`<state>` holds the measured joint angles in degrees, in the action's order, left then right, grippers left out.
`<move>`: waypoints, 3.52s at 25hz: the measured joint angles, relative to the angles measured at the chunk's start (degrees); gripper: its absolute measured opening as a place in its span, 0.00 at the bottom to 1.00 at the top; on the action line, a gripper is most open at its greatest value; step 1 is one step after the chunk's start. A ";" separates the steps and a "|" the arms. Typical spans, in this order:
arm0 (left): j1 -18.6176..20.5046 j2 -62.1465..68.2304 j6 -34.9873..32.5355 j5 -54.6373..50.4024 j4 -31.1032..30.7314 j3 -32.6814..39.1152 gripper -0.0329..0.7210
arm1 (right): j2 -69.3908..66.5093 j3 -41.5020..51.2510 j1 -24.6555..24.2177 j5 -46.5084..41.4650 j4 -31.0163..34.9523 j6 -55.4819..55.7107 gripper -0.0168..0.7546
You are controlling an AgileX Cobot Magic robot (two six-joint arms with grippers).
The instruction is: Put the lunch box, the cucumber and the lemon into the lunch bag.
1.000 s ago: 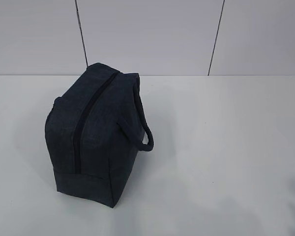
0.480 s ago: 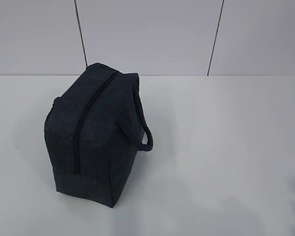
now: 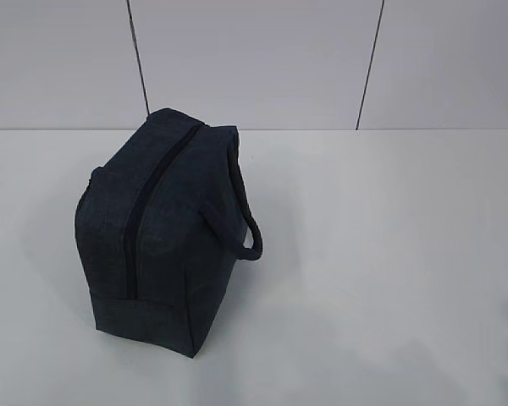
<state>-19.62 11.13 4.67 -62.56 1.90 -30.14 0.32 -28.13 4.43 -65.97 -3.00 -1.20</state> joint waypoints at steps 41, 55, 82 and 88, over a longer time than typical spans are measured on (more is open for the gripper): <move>0.00 0.00 0.00 0.00 0.00 0.00 0.36 | 0.59 0.00 -0.72 0.10 -0.19 1.20 0.77; 7.74 -1.76 0.00 0.00 0.00 0.00 0.36 | 0.59 0.00 -0.72 0.10 -0.23 1.20 0.77; 18.15 -10.70 0.00 -0.23 -2.30 0.10 0.36 | 0.59 0.00 -0.72 0.23 -0.32 1.20 0.77; 18.15 -10.70 -3.51 -0.23 -0.96 0.10 0.36 | 0.59 0.00 -0.72 0.23 -0.32 1.20 0.77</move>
<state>-1.47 0.43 1.15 -62.79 0.94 -30.05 0.91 -28.13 3.72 -65.74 -3.33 0.00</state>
